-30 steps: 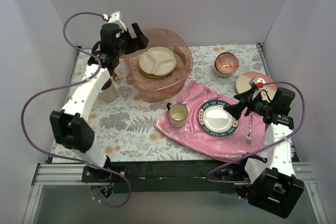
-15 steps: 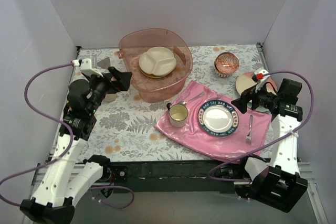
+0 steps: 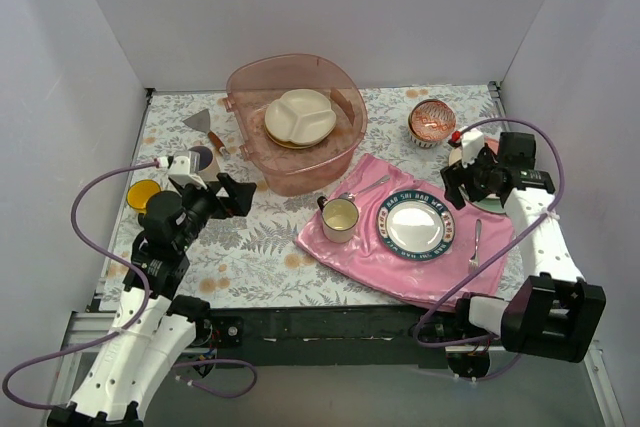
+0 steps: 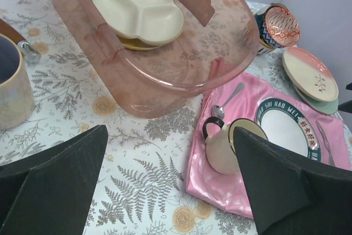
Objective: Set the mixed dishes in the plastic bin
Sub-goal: Pick up the plate at the center of the board.
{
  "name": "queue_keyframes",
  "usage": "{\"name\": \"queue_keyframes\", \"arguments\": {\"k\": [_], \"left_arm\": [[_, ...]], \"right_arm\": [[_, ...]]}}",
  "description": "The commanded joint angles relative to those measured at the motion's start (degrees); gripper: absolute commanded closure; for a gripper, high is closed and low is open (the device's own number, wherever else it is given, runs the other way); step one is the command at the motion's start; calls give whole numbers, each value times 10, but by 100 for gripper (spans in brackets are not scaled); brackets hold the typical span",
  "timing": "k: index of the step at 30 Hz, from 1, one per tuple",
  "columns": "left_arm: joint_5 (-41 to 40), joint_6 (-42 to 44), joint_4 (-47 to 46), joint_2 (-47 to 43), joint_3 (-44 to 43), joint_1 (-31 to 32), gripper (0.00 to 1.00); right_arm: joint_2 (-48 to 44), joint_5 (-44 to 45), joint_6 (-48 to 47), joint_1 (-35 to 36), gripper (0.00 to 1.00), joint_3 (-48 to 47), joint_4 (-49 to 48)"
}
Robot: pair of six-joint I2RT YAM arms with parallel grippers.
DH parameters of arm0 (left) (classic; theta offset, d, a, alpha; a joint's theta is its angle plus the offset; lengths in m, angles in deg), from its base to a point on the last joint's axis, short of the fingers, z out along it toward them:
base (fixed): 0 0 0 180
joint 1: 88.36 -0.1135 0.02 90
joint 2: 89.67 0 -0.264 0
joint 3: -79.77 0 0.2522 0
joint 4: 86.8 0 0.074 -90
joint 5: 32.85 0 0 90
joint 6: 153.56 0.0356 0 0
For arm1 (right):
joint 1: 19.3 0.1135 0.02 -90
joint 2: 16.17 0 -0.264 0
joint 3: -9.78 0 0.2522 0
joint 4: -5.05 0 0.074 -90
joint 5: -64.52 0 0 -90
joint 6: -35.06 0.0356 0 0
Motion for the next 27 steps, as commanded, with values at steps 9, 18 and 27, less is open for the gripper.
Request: {"name": "queue_keyframes", "arguments": {"k": [9,18,27], "left_arm": [[-4,17,-20,-7,25,-3,2],[-7,18,-20,1,26,-3,2],[-9,19,-19,4,26,-4,2]], "right_arm": [[103,245,-36,67,25,18,-155],[172,291,-54,89,37,31,-220],[203,333,-106,89,43,37,-246]]}}
